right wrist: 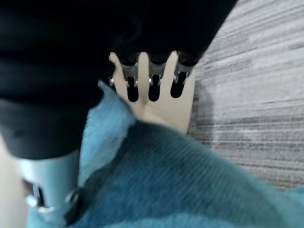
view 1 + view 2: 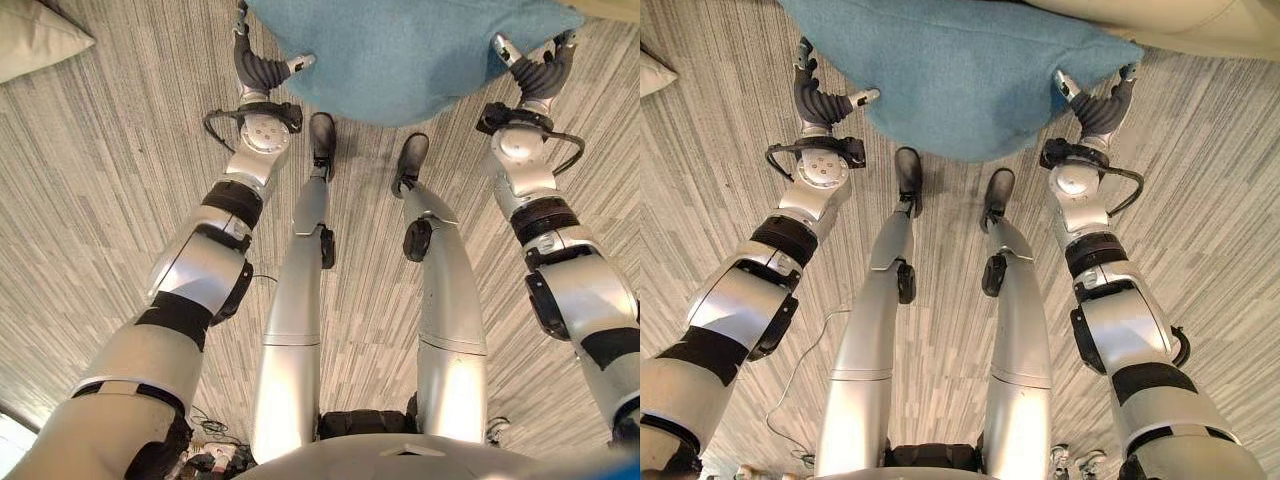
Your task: Pick up all the scattered cushions and arrange them neatly on the sofa.
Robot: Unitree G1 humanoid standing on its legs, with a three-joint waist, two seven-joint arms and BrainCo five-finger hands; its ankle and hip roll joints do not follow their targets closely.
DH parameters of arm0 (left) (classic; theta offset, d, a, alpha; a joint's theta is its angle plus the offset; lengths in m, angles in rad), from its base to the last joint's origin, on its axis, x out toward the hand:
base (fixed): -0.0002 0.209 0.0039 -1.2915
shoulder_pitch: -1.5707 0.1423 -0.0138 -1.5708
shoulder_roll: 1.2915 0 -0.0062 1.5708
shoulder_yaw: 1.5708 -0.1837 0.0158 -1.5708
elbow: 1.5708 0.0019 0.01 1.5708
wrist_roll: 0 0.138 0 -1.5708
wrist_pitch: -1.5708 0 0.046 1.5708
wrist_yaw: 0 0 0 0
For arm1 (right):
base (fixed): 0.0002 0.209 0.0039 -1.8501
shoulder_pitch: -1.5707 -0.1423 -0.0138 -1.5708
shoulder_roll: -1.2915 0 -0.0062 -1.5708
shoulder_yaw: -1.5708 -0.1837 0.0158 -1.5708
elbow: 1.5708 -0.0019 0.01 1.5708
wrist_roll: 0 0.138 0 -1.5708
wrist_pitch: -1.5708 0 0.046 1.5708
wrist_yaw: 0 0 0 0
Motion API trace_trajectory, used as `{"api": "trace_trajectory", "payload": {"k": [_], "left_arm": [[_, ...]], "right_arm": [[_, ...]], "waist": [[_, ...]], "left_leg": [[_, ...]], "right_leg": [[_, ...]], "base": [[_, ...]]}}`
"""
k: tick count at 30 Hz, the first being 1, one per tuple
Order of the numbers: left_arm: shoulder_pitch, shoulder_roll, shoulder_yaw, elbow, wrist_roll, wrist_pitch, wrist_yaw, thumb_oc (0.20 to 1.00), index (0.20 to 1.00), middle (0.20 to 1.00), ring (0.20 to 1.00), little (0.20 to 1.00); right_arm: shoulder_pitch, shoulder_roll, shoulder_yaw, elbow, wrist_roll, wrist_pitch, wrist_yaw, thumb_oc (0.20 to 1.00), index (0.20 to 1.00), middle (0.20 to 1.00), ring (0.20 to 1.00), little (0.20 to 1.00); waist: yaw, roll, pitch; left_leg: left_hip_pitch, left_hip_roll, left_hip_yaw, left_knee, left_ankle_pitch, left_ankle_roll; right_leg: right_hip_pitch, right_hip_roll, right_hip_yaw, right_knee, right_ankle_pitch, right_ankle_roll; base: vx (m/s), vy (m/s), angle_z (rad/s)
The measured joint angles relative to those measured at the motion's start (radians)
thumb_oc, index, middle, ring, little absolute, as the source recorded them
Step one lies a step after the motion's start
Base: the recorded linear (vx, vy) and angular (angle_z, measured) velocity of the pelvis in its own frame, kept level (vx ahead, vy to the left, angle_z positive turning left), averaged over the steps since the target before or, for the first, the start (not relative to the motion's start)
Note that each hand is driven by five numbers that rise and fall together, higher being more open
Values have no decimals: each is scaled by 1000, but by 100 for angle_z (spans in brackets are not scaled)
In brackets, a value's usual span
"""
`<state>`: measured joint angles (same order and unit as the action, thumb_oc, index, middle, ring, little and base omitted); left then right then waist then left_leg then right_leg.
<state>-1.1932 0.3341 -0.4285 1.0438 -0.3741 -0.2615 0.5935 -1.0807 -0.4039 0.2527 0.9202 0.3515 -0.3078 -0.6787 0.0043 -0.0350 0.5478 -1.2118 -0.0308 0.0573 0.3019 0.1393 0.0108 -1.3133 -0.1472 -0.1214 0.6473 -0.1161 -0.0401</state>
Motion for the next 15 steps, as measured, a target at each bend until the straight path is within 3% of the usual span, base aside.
{"api": "trace_trajectory", "payload": {"k": [8,9,10,11,15], "left_arm": [[-157,9,-39,-26,-89,20,-26,1000,1000,1000,1000,1000],[-157,7,-40,-51,-95,19,-26,1000,1000,1000,1000,1000],[-156,6,-40,-55,-111,19,-26,300,300,300,300,300],[-154,7,-40,-71,-121,20,-27,200,200,200,200,200],[-96,32,4,-154,-188,20,-31,200,200,200,200,200]], "right_arm": [[-130,4,96,18,113,18,20,1000,1000,1000,1000,1000],[-136,3,102,17,116,19,18,589,589,589,589,589],[-138,3,113,17,115,21,18,200,200,200,200,200],[-139,3,116,8,114,30,19,200,200,200,200,200],[-139,-3,120,-35,67,86,31,200,200,200,200,200]], "waist": [[-13,-2,-2],[-13,-2,-2],[-13,-2,-2],[-11,-2,-2],[-11,-2,-2]], "left_leg": [[-68,1,-10,16,8,4],[-75,1,-10,16,12,4],[-77,1,-10,16,13,4],[-76,1,-9,16,14,4],[-46,6,-7,12,19,3]], "right_leg": [[-53,3,-4,-7,22,9],[-60,3,-4,-7,23,7],[-62,3,-5,-6,25,6],[-61,3,-5,-7,28,6],[-32,7,-4,-20,38,4]], "base": [[0,14,-1],[0,0,0],[0,0,0],[0,0,0],[-5,6,-3]]}}
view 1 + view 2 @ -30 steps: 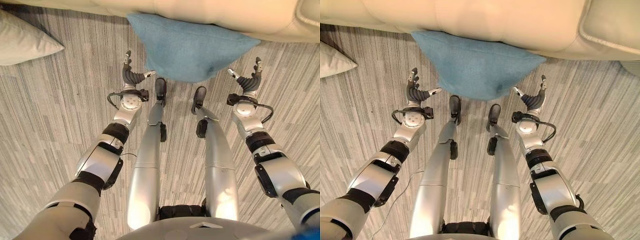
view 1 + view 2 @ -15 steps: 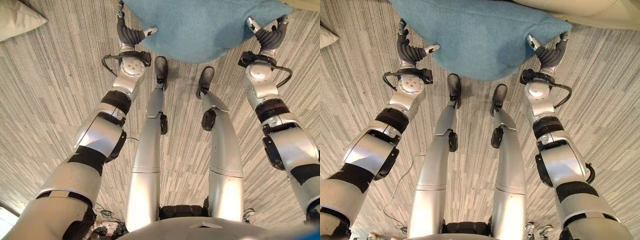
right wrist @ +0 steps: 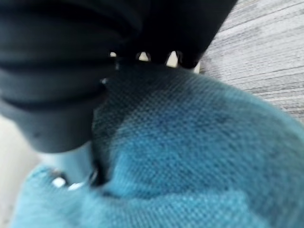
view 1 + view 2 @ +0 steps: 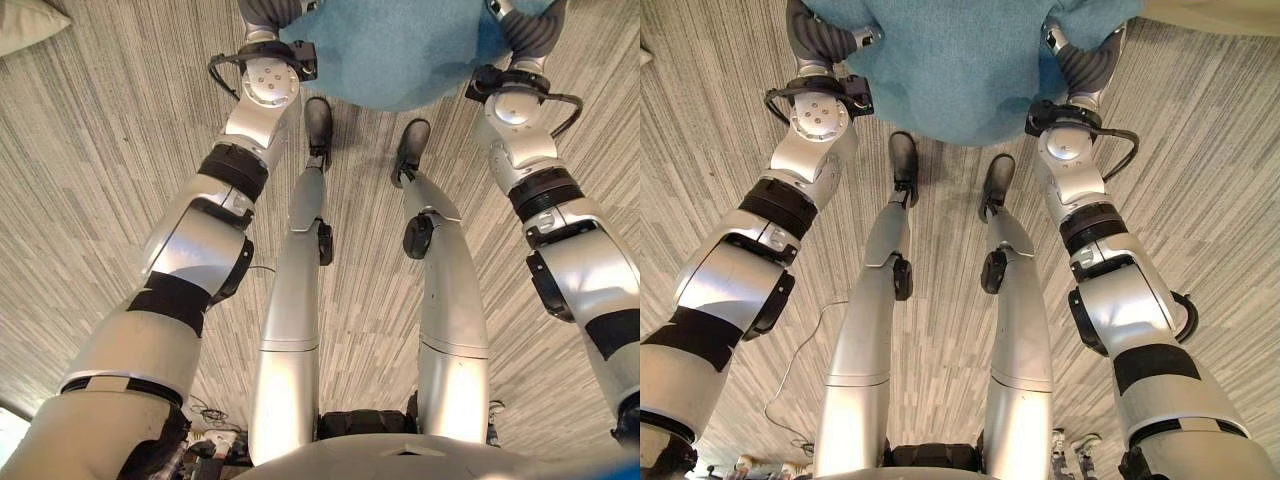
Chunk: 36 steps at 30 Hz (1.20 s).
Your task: Pick up all the scattered cushions and arrange them neatly on the sofa.
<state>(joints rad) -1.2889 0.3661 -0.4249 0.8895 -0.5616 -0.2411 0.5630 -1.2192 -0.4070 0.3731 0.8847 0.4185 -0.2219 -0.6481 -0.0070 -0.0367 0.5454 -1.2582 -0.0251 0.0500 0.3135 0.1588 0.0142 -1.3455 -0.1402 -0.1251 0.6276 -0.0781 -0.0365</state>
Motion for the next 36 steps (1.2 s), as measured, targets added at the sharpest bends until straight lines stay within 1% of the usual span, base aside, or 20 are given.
{"api": "trace_trajectory", "payload": {"k": [2,4,8,9,10,11,12,13,15,17,18,20,23,25,26,28,30,33,34,36], "left_arm": [[72,12,43,-67,-7,2,-7,200,200,200,200,200],[179,16,68,-153,-6,2,-10,200,200,200,200,200],[506,7,152,-498,40,-6,-12,200,200,200,200,200],[638,-18,145,-554,79,-30,-19,200,200,200,200,200],[704,-43,139,-568,110,-43,-20,200,200,200,200,200],[727,-50,136,-574,124,-44,-20,200,200,200,200,200],[752,-46,137,-583,125,-43,-21,200,200,200,200,200],[796,-48,144,-635,147,-43,-28,200,200,200,200,200],[896,-49,140,-678,163,-47,-46,200,200,200,200,200],[975,-57,130,-699,174,-47,-65,200,200,200,200,200],[1040,-67,129,-726,191,-52,-81,200,200,200,200,200],[1102,-71,120,-727,192,-55,-87,200,200,200,200,200],[1172,-63,106,-752,193,-54,-100,200,200,200,200,200],[1222,-16,78,-797,198,-50,-104,200,200,200,200,200],[1227,-2,79,-816,202,-49,-109,200,200,200,200,200],[1252,4,82,-862,202,-47,-112,200,200,200,200,200],[1255,2,82,-868,203,-50,-114,200,200,200,200,200],[1264,7,83,-868,203,-46,-120,200,200,200,200,200],[1276,9,82,-868,203,-46,-121,200,200,200,200,200],[1278,13,84,-867,204,-39,-123,200,200,200,200,200]], "right_arm": [[21,-12,14,-53,-51,37,25,200,200,200,200,200],[100,-11,33,-132,-110,41,53,200,200,200,200,200],[350,-10,-4,-350,-190,31,78,200,200,200,200,200],[480,8,-12,-393,-217,4,87,200,200,200,200,200],[562,20,-15,-410,-247,-12,95,200,200,200,200,200],[590,28,-17,-417,-248,-13,98,200,200,200,200,200],[607,39,-21,-423,-248,-12,104,200,200,200,200,200],[664,44,-36,-498,-258,-10,122,200,200,200,200,200],[773,48,-40,-568,-287,-14,136,200,200,200,200,200],[850,56,-42,-608,-287,-12,154,200,200,200,200,200],[929,50,-42,-669,-297,-15,170,200,200,200,200,200],[982,49,-47,-699,-325,-17,186,200,200,200,200,200],[1052,45,-51,-743,-329,-18,209,200,200,200,200,200],[1085,32,-42,-756,-356,-20,220,200,200,200,200,200],[1088,28,-49,-767,-359,-17,231,200,200,200,200,200],[1115,12,-47,-816,-363,-11,250,200,200,200,200,200],[1122,11,-47,-825,-363,-12,253,200,200,200,200,200],[1121,11,-46,-826,-363,-11,263,200,200,200,200,200],[1121,13,-47,-826,-363,-11,277,200,200,200,200,200],[1123,12,-45,-827,-363,-9,291,200,200,200,200,200]], "waist": [[-1,0,0],[2,-2,-3],[15,-1,-18],[18,-3,-136],[25,-1,-212],[28,0,-227],[29,0,-228],[31,0,-227],[31,1,-226],[30,5,-226],[34,6,-227],[40,14,-249],[43,27,-267],[49,31,-294],[48,37,-312],[51,46,-327],[51,49,-375],[55,51,-385],[53,50,-398],[53,43,-401]], "left_leg": [[54,3,1,-25,10,-2],[143,3,-1,-53,13,-3],[320,0,-6,-102,20,-3],[291,-6,-19,-101,-4,-18],[286,-11,-32,-105,-10,-18],[304,-12,-34,-108,-10,-18],[330,-13,-34,-120,-9,-20],[371,-17,-34,-149,-2,-29],[484,-12,-42,-191,12,-33],[599,-7,-60,-231,5,-39],[692,-3,-65,-265,5,-39],[769,4,-73,-281,-15,-43],[882,9,-87,-302,-21,-31],[994,10,-84,-341,-27,-28],[1011,10,-83,-347,-36,-21],[1094,8,-78,-369,-42,-12],[1116,5,-69,-370,-58,-4],[1184,-7,-58,-365,-81,10],[1217,-18,-52,-363,-98,19],[1229,-27,-40,-347,-109,29]], "right_leg": [[51,3,-1,-15,7,-2],[136,5,-2,-35,6,-1],[303,8,-2,-56,0,5],[272,4,-1,-51,-29,29],[268,3,-4,-52,-38,29],[286,3,-6,-53,-39,28],[309,2,-7,-54,-38,29],[339,-3,-10,-61,-40,29],[455,0,-29,-93,-40,27],[576,3,-51,-124,-53,32],[668,9,-59,-159,-63,39],[763,16,-74,-197,-73,46],[900,26,-92,-256,-72,44],[1014,34,-90,-307,-75,52],[1035,35,-90,-319,-76,53],[1122,37,-87,-356,-72,60],[1151,36,-81,-380,-71,69],[1223,30,-73,-395,-69,76],[1253,22,-59,-392,-76,87],[1230,7,-45,-311,-89,103]], "base": [[1,-5,-2],[0,0,0],[-73,-41,3],[-30,-50,15],[-37,-77,15],[-39,-93,10],[-8,-112,4],[9,-83,2],[82,-112,7],[120,-100,15],[194,-79,10],[186,-43,7],[195,3,10],[254,74,-5],[265,112,-9],[130,88,-6],[148,122,-8],[158,154,-14],[105,185,-17],[56,113,-12]]}}
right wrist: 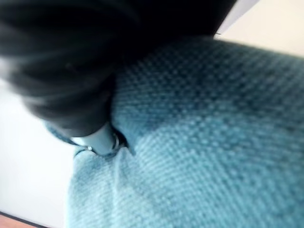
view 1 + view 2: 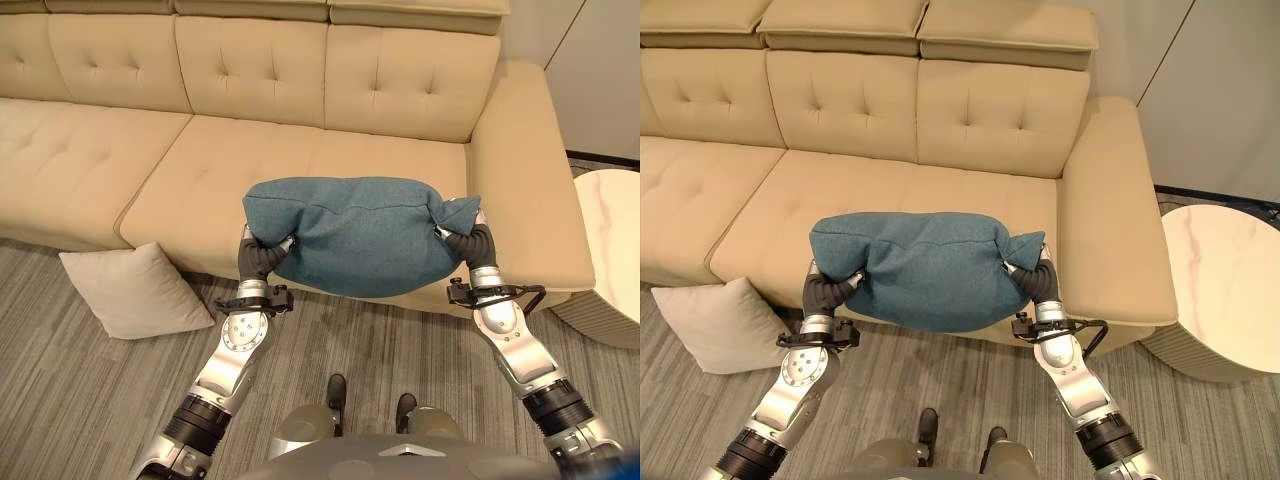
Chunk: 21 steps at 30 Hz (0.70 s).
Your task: Pick up all the scattered cushions and arrange them neatly on the sofa.
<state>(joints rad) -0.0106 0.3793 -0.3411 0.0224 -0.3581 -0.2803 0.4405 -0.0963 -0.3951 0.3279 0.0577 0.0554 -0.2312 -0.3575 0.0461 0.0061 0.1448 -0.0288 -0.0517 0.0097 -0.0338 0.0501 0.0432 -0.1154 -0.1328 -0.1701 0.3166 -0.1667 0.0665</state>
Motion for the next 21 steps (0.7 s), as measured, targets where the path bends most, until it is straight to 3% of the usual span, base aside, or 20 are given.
{"api": "trace_trajectory", "payload": {"k": [3,6,9,10,12,13,14,16,19,21], "left_arm": [[26,-4,10,0,0,6,0,200,200,200,200,200],[30,-6,27,0,-1,8,0,200,200,200,200,200],[36,-25,25,0,0,9,-6,200,200,200,200,200],[36,-48,12,0,-2,11,-7,200,200,200,200,200],[14,-70,-15,2,-3,13,-7,200,200,200,200,200],[-12,-70,-22,11,-4,13,-8,200,200,200,200,200],[-13,-70,-22,11,-5,13,-8,200,200,200,200,200],[-12,-46,-14,11,-5,11,-8,200,200,200,200,200],[-21,-45,-12,11,-5,15,-23,200,200,200,200,200],[-20,-47,-14,12,-5,24,-32,200,200,200,200,200]], "right_arm": [[17,1,17,0,-1,6,2,200,200,200,200,200],[16,0,34,1,0,7,3,200,200,200,200,200],[22,-3,31,1,-1,7,1,200,200,200,200,200],[25,-14,16,1,-1,7,1,200,200,200,200,200],[24,-23,-26,1,0,7,-3,200,200,200,200,200],[14,-22,-48,0,0,7,-6,200,200,200,200,200],[12,-23,-48,0,0,6,-7,200,200,200,200,200],[16,-15,-34,0,0,6,-7,200,200,200,200,200],[16,-10,-33,0,1,7,-9,200,200,200,200,200],[16,-1,-48,1,3,7,-19,200,200,200,200,200]], "waist": [[0,-7,-1],[1,-10,1],[-5,-2,0],[-5,-1,0],[-13,-9,4],[-7,-27,15],[-1,-30,16],[-4,-36,20],[-25,-72,43],[-26,-73,50]], "left_leg": [[13,1,-1,1,-8,8],[-11,32,-22,-2,-4,2],[-23,73,-74,-1,17,-51],[-40,85,-96,12,30,-71],[-121,66,-136,119,46,-99],[-198,42,-125,223,82,-134],[-225,35,-118,265,96,-133],[-228,55,-19,312,29,-98],[-231,76,36,147,4,-93],[-289,84,34,147,8,-97]], "right_leg": [[-35,0,23,64,-16,23],[-42,73,105,-36,-5,11],[39,132,56,-165,59,-59],[50,149,20,-177,61,-65],[50,149,-9,-174,43,-81],[39,123,-25,-171,41,-121],[39,114,-37,-172,44,-141],[57,112,-54,-181,41,-158],[102,120,-77,-260,75,-145],[129,132,-76,-288,65,-135]], "base": [[73,-34,-7],[173,-161,5],[168,-221,42],[140,-259,101],[41,-120,108],[40,-43,85],[63,-30,53],[179,11,22],[202,72,30],[280,179,-16]]}}
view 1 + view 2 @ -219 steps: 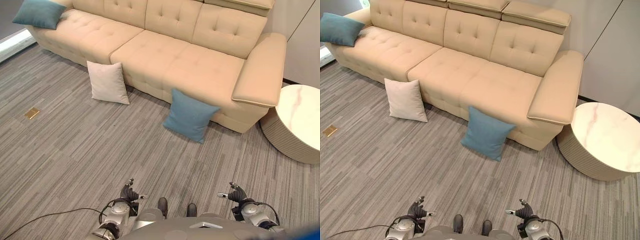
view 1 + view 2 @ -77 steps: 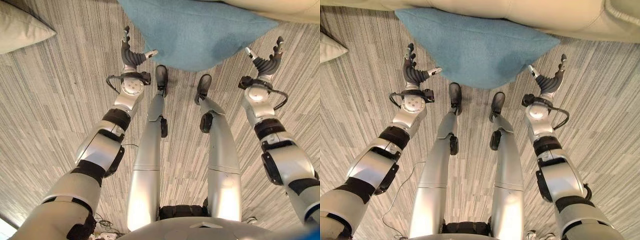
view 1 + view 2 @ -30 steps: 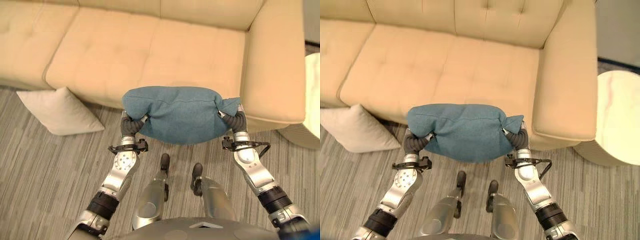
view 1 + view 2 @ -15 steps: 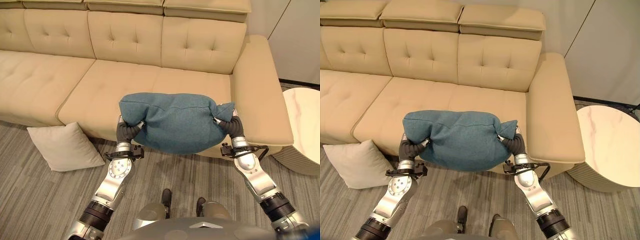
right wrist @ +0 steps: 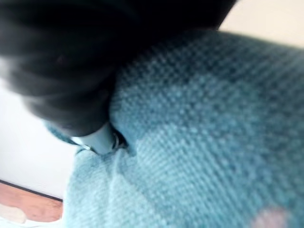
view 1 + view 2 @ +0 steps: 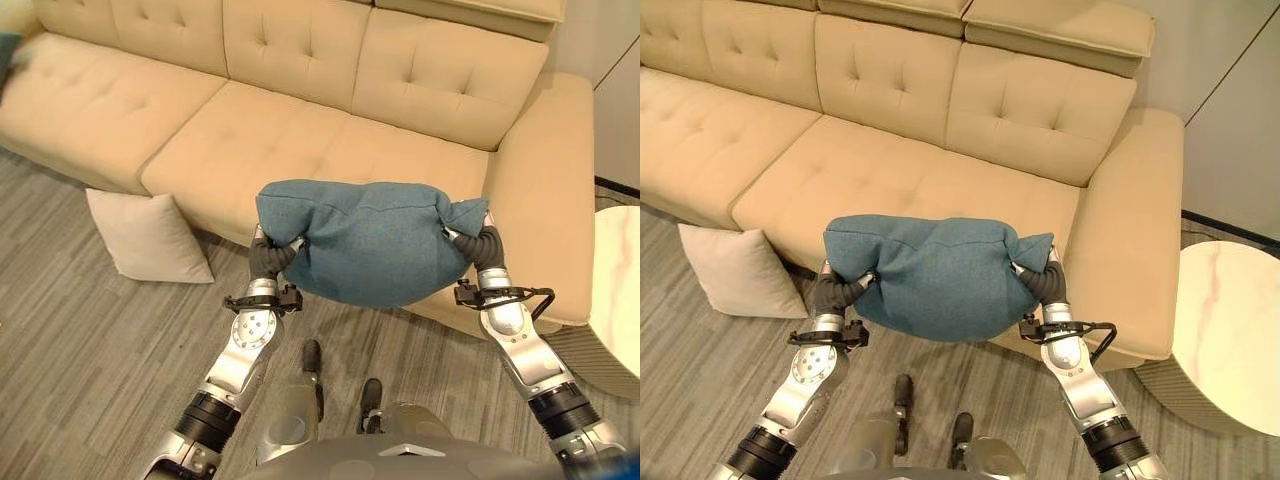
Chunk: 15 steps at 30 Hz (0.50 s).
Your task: Pick up all the scattered cushions and arrange them neatly on the sofa.
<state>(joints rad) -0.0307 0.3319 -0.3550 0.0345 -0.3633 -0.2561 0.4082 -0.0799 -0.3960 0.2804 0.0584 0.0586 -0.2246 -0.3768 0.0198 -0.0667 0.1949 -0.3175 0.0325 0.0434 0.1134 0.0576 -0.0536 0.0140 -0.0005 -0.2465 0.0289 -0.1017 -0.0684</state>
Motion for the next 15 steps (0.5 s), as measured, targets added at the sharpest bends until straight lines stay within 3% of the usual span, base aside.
{"api": "trace_trajectory", "payload": {"k": [3,4,6,7,8,11,12,13,15], "left_arm": [[31,2,0,0,-2,11,-9,200,200,200,200,200],[29,-5,0,0,-1,12,-13,200,200,200,200,200],[20,5,6,0,0,13,-14,200,200,200,200,200],[3,20,12,0,0,13,-14,200,200,200,200,200],[-7,43,14,0,0,13,-14,200,200,200,200,200],[-5,69,36,-1,1,12,-12,200,200,200,200,200],[5,68,46,-3,1,6,-12,200,200,200,200,200],[15,68,57,-3,0,4,-12,200,200,200,200,200],[25,57,60,3,0,6,-13,200,200,200,200,200]], "right_arm": [[17,-2,6,-9,0,1,2,200,200,200,200,200],[24,4,2,-14,0,1,4,200,200,200,200,200],[50,16,0,-50,-1,1,9,200,200,200,200,200],[48,29,-2,-57,-2,1,15,200,200,200,200,200],[48,38,2,-60,-2,1,18,200,200,200,200,200],[49,64,18,-61,-3,1,26,200,200,200,200,200],[47,66,25,-66,-3,1,38,200,200,200,200,200],[41,71,28,-66,-4,1,48,200,200,200,200,200],[42,63,43,-65,-3,1,54,200,200,200,200,200]], "waist": [[9,40,-11],[-3,44,-15],[-14,36,-19],[-18,31,-19],[-19,26,-19],[-1,30,-17],[-2,44,-22],[5,41,-24],[8,59,-22]], "left_leg": [[84,-15,6,-11,0,33],[126,-36,8,-27,7,93],[184,-81,22,-73,12,133],[202,-102,21,-83,10,145],[219,-116,26,-84,9,144],[287,-121,49,-102,-11,118],[331,-116,77,-148,-51,121],[352,-130,102,-174,-48,144],[362,-140,123,-182,-76,105]], "right_leg": [[73,0,44,22,-52,47],[71,-23,64,98,-99,80],[-18,-84,100,330,-123,123],[-146,-133,124,597,-135,184],[-215,-146,139,695,-141,208],[-269,-148,130,646,-141,220],[-271,-141,90,528,-137,214],[-296,-144,75,450,-117,197],[-370,-115,35,317,-25,176]], "base": [[266,238,-54],[157,207,-38],[100,192,-14],[58,122,16],[102,107,14],[192,62,8],[275,-2,-14],[235,-46,-42],[193,-75,-48]]}}
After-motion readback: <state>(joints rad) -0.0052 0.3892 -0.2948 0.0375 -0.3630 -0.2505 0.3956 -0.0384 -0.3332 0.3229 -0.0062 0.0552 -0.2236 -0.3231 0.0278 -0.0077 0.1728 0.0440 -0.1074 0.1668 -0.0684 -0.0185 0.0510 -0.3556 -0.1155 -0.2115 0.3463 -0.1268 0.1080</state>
